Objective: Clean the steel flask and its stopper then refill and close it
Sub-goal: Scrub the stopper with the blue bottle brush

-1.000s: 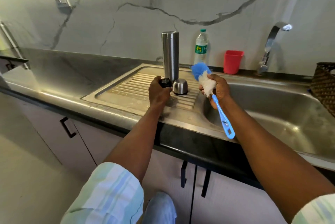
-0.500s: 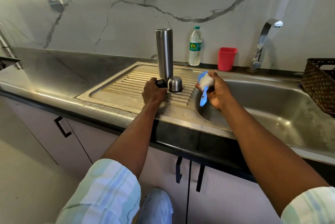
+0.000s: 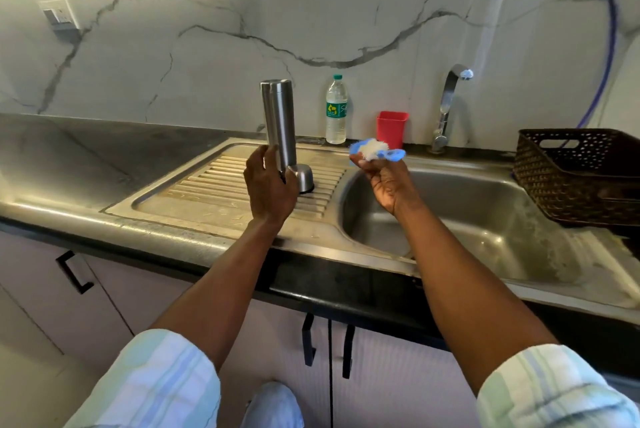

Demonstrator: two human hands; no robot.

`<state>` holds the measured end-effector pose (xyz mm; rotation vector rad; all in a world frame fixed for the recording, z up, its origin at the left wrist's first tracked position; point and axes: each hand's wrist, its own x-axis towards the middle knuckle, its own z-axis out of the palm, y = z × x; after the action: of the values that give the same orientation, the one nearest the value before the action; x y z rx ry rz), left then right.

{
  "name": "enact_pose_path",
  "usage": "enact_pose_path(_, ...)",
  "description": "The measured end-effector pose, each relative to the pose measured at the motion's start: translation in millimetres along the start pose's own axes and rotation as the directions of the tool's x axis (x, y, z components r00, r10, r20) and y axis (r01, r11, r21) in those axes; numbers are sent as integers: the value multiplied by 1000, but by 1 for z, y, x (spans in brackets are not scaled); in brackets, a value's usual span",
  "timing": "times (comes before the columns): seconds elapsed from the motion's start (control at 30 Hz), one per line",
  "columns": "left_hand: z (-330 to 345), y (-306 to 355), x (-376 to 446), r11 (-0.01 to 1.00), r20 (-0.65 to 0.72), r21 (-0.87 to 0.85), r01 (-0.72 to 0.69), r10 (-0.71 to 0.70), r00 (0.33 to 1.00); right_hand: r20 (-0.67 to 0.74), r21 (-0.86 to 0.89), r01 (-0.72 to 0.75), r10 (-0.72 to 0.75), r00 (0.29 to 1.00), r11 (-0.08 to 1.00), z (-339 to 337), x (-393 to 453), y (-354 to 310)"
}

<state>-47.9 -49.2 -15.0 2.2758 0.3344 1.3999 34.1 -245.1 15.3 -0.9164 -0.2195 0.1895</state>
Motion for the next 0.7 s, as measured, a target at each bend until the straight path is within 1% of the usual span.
enact_pose_path(0.07, 8, 15, -2, 994, 27, -25, -106, 107, 994, -45, -171, 55, -64, 997, 984, -2, 4, -2)
enact_pose_path(0.13, 21, 34, -2, 988, 78, -46, -150, 153, 985, -110, -279, 124, -160, 981, 952, -4, 5, -7)
enact_pose_path(0.2, 38, 54, -1, 987, 135, -75, -139, 148, 980, -151, -384, 183, -257, 955, 905, -7, 6, -15)
enact_pose_path(0.23, 46, 63, -1, 987, 162, -95, -127, 141, 977, -175, -457, 184, -291, 940, 870, -9, 8, -19)
enact_pose_path(0.3, 63, 82, 1, 984, 221, -138, -109, 138, 965, -211, -618, 153, -350, 913, 771, -15, 20, -28)
enact_pose_path(0.37, 79, 101, 2, 983, 288, -162, -89, 133, 948, -210, -737, 122, -397, 894, 665, -19, 34, -40)
enact_pose_path(0.43, 95, 114, 3, 979, 326, -187, -79, 138, 935, -187, -809, 115, -437, 880, 576, -21, 48, -55)
enact_pose_path(0.53, 123, 123, 2, 973, 356, -218, -74, 150, 922, -103, -875, 159, -496, 862, 457, -14, 68, -84)
enact_pose_path(0.63, 147, 119, 0, 972, 369, -229, -55, 139, 919, -25, -888, 232, -546, 837, 398, 1, 98, -106)
enact_pose_path(0.7, 159, 114, 2, 971, 363, -237, -25, 113, 925, -5, -891, 261, -584, 811, 371, 10, 124, -117)
